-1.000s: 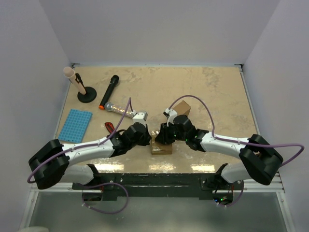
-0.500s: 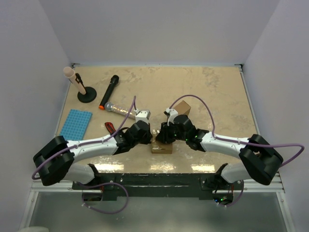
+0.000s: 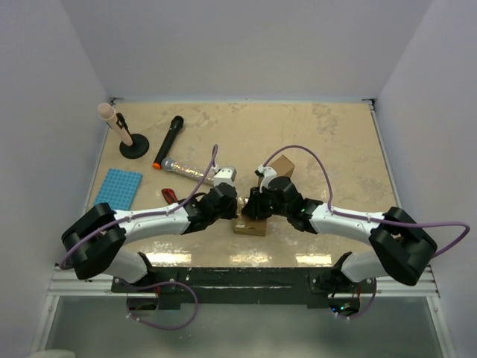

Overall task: Unpack the express box
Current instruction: Open the express box at the center of the board.

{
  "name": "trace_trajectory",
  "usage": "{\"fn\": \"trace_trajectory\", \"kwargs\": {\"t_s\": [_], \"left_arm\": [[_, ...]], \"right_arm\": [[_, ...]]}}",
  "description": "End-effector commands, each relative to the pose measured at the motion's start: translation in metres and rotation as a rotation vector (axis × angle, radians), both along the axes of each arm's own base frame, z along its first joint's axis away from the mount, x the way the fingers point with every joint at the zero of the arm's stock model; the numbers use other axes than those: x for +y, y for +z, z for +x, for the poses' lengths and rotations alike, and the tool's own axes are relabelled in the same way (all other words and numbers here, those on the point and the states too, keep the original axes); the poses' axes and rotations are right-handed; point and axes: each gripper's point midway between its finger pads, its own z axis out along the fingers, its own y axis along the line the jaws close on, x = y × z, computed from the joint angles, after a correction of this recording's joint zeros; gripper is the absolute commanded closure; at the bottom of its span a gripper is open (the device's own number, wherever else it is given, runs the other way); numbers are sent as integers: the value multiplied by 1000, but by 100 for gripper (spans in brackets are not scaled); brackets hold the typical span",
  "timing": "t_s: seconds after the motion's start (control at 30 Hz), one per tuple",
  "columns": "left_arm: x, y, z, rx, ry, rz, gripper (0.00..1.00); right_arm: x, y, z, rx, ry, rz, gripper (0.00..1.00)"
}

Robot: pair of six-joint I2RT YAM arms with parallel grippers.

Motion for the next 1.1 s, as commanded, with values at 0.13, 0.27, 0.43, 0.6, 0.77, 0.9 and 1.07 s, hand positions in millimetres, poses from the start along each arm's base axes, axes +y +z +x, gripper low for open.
{"fn": "trace_trajectory", "kwargs": {"t_s": [0.13, 0.27, 0.43, 0.6, 0.77, 0.9, 1.07], "left_arm": [[69, -91, -49, 262, 14, 328, 100], [77, -97, -54, 298, 46, 305, 100], [67, -76, -45, 229, 62, 198, 100], [48, -36, -30, 103, 56, 30, 94], [42, 0, -21, 11, 70, -81, 66], [52, 7, -19, -10, 111, -80, 58], [58, 8, -18, -21, 140, -139, 54]], "right_arm": [[-33, -58, -26, 158, -28, -194, 71], [-33, -58, -27, 161, -33, -194, 71], [-32, -56, -27, 156, -32, -183, 71], [-27, -44, -26, 135, -15, -139, 69], [-22, -30, -23, 108, -17, -103, 61], [-22, -29, -22, 109, -18, -108, 59], [-23, -31, -24, 112, -17, -110, 58]]}}
